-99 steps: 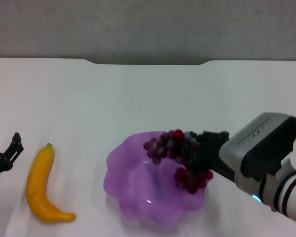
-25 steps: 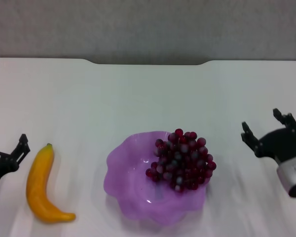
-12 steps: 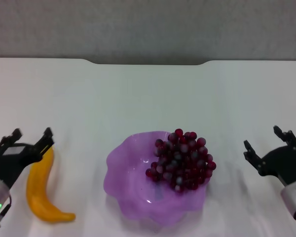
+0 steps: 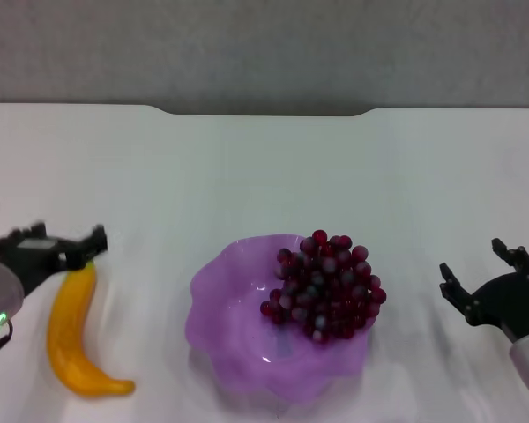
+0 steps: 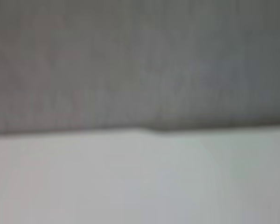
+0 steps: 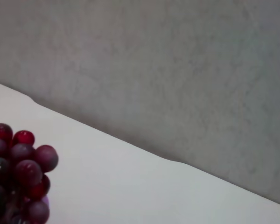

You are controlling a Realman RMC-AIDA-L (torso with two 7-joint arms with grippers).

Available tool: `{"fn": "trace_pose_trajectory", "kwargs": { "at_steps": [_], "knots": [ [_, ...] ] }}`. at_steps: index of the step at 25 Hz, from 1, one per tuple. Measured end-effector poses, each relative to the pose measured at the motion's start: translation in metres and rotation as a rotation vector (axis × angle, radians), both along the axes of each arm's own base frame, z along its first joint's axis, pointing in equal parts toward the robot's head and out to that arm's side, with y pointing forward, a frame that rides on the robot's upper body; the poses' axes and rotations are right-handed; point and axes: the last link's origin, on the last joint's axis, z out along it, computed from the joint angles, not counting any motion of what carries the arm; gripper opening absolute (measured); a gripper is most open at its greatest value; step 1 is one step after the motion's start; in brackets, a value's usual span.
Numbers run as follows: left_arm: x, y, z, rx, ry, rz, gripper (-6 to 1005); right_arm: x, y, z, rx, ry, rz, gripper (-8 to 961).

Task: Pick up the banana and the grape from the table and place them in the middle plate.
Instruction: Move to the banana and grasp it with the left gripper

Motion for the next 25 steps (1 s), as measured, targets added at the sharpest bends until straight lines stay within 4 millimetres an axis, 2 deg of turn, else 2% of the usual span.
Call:
{"fn": "trace_pose_trajectory", "kwargs": {
  "at_steps": [4,8,25],
  "knots": [
    [0.005,0.002,-0.002,-0.15,0.014,0.098,842,-0.001,0.001,-0.002,-0.011,-0.006,0.007,820],
    [0.005,0.007,0.0,-0.227,0.025,0.167,841,0.0,0.001,-0.003,-0.018,-0.01,0.002,820],
    [-0.023,0.0,-0.006,-0.215,0.031,0.276,839,0.0,0.001,-0.003,-0.019,-0.009,0.0,820]
  ]
}}
